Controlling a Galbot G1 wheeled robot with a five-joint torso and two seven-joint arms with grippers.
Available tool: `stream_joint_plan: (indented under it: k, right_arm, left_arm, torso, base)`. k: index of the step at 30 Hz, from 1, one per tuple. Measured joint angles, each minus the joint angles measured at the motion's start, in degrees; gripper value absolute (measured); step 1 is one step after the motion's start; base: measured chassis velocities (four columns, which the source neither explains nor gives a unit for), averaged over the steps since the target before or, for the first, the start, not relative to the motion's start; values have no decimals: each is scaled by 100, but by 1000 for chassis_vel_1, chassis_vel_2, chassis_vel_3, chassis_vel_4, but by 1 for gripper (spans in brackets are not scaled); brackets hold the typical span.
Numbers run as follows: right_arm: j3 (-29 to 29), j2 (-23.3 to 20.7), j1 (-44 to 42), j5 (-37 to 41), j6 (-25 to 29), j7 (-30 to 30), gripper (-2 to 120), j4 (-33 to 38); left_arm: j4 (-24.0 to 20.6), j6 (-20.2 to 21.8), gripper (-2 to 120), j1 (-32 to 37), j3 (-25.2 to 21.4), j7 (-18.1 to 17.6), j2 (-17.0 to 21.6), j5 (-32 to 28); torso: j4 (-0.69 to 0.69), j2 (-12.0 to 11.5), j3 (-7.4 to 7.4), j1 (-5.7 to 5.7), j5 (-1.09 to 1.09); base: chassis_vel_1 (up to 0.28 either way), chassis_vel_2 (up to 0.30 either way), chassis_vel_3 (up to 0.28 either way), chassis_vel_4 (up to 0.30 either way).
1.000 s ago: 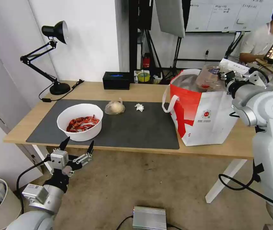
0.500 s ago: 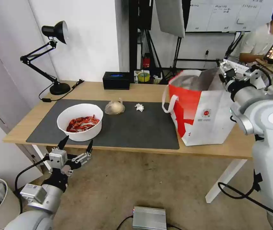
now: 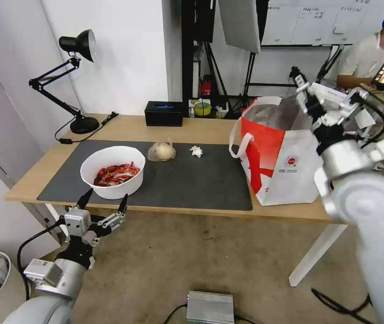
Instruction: Pick up the trash from the table and place it into the takeout bag.
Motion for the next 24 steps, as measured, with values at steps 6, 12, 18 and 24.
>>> stream_joint_plan:
  k: [6, 12, 18, 24]
  right_arm:
    - [27, 259, -1014, -1041, 264, -337, 100, 202]
    - [27, 611, -1788, -2065, 551, -545, 100, 178]
    - [14, 837, -2283, -2719, 789, -642, 100, 37]
    - [-127, 1172, -2822, -3612, 909, -576, 100, -187]
  left_arm:
    - [121, -27, 100, -28, 25, 0, 40, -99]
    - [258, -84, 100, -51, 38, 0, 12, -133]
    - [304, -128, 100, -42, 9, 1, -45, -147]
    - [369, -143, 100, -43, 51, 8, -151, -151]
  torso:
    - [0, 0, 0, 0, 1]
    - [0, 1, 0, 0, 0]
    - [0, 1, 0, 0, 0]
    - [0, 1, 0, 0, 0]
  base:
    - [0, 0, 0, 0]
    - [0, 0, 0, 0]
    - [0, 0, 0, 0]
    - [0, 0, 0, 0]
